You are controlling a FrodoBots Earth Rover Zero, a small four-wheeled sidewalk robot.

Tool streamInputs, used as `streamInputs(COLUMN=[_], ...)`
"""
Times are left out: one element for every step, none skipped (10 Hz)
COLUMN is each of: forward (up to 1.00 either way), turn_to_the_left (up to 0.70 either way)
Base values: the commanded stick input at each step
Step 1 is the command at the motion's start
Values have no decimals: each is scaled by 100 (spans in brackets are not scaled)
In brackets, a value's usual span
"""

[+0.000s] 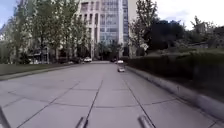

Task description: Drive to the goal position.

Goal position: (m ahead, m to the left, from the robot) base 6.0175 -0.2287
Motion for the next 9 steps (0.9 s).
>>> streamInputs(forward=[70,70,70,70,70,70,70,70,70], turn_to_the_left=[0,0,0,0,0,0,0,0,0])
